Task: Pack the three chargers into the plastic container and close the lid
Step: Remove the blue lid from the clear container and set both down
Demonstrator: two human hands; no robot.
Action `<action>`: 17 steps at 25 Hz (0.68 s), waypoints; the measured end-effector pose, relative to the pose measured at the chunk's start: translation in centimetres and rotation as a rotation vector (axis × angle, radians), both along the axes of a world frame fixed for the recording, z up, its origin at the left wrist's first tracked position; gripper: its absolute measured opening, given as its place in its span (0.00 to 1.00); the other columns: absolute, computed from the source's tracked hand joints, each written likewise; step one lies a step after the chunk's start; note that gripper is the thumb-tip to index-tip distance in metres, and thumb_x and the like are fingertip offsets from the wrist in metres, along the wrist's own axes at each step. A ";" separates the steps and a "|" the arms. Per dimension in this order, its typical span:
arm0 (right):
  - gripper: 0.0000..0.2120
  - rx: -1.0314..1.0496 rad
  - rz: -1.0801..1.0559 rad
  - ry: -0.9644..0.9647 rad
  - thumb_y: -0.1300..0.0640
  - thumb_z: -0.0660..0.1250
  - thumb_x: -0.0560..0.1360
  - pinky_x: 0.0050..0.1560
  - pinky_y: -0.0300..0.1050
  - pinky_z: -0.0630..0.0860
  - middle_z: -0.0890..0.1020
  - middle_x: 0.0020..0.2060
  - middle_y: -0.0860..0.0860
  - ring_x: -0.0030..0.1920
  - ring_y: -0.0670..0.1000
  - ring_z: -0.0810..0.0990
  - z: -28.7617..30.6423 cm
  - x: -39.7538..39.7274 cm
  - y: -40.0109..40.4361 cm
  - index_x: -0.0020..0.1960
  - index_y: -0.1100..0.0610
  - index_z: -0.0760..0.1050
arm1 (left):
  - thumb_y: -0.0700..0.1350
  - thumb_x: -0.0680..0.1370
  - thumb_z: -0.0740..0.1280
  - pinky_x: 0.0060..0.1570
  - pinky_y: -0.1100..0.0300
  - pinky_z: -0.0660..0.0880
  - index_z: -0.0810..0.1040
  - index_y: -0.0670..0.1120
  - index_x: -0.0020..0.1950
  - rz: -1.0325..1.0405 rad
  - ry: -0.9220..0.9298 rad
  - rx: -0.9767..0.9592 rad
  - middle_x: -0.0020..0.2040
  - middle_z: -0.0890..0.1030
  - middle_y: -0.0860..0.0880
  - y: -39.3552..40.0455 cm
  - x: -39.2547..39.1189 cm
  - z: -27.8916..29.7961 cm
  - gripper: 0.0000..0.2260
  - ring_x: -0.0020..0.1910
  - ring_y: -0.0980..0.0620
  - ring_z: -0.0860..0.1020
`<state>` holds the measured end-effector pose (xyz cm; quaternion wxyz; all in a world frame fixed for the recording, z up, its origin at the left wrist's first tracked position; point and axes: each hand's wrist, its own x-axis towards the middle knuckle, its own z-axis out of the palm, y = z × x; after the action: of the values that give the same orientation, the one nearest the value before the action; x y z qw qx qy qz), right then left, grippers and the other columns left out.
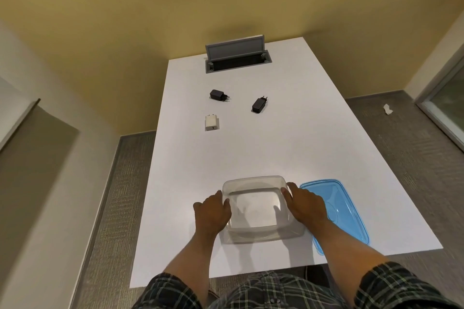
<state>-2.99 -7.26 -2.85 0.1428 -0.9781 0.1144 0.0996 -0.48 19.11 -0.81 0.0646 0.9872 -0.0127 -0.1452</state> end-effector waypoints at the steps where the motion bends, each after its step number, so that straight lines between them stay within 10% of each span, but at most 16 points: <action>1: 0.24 -0.002 -0.016 -0.029 0.40 0.47 0.83 0.51 0.52 0.78 0.83 0.55 0.53 0.54 0.58 0.83 0.1 0.2 0.0 0.70 0.50 0.67 | 0.54 0.83 0.53 0.56 0.51 0.66 0.71 0.48 0.68 0.003 -0.018 -0.010 0.58 0.81 0.49 0.1 0.2 0.0 0.19 0.58 0.46 0.80; 17: 0.25 0.022 -0.002 -0.351 0.40 0.48 0.81 0.44 0.51 0.77 0.81 0.50 0.52 0.46 0.57 0.81 0.3 9.5 4.8 0.64 0.52 0.75 | 0.63 0.77 0.44 0.70 0.46 0.67 0.63 0.42 0.79 0.066 -0.184 -0.108 0.78 0.65 0.42 4.1 9.2 -1.3 0.37 0.76 0.42 0.67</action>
<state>6.48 -2.49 -2.55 0.1715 -0.9787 0.0878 -0.0715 8.70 23.18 -2.14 0.1211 0.9913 0.0062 -0.0509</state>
